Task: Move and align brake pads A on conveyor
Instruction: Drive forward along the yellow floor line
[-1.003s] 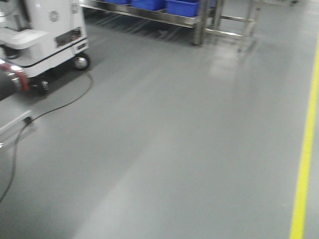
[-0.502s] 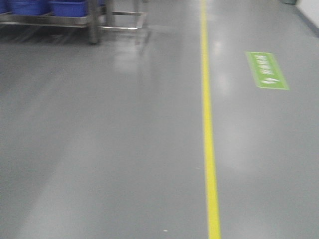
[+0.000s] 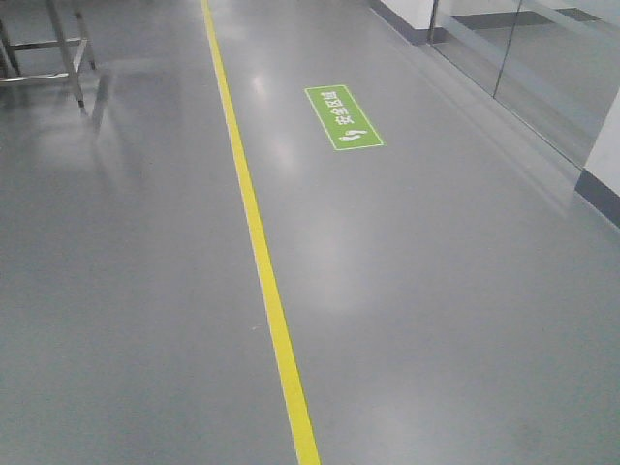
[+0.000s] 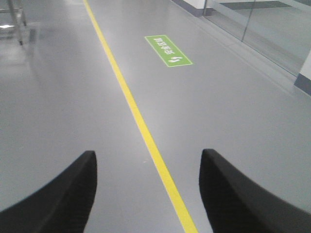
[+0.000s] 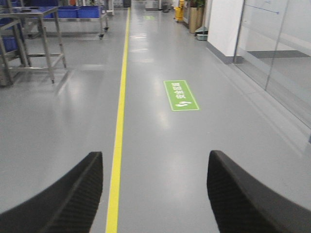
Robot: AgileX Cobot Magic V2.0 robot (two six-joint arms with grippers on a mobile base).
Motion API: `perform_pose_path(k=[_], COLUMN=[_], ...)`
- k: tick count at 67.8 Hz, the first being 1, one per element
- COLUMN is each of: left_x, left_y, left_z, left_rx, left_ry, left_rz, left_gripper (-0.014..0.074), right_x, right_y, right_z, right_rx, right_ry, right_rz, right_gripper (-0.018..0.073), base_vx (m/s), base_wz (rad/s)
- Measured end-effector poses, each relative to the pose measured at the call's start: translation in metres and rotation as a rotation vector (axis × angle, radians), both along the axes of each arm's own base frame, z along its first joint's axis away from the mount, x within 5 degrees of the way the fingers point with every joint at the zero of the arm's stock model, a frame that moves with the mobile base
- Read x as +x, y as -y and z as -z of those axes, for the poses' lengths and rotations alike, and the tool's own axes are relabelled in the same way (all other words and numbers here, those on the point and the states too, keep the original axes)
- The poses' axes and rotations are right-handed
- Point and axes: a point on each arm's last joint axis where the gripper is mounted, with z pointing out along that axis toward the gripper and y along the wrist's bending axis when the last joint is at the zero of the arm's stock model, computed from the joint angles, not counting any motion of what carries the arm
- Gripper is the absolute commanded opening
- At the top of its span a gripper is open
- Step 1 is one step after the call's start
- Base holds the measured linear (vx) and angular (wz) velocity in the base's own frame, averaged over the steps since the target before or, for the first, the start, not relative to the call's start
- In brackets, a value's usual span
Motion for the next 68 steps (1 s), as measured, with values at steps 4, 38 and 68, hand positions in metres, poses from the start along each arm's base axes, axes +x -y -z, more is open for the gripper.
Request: perform_pose_path(k=[4,38,68], left_x=[0.0000,0.0000,0.0000], left_y=[0.0000,0.0000,0.0000], left_z=[0.0000,0.0000,0.0000], left_rx=[0.000,0.000,0.000], left_ry=[0.000,0.000,0.000], left_rz=[0.000,0.000,0.000], left_gripper=[0.0449,0.0449,0.0449], right_x=[0.0000,0.0000,0.0000], right_y=[0.0000,0.0000,0.0000], right_z=[0.0000,0.0000,0.0000], right_rx=[0.000,0.000,0.000], right_ry=[0.000,0.000,0.000], right_rz=[0.000,0.000,0.000], right_gripper=[0.0453,0.0453,0.0453], base_vx=[0.15,0.30,0.47], base_wz=[-0.27,0.07,0.33])
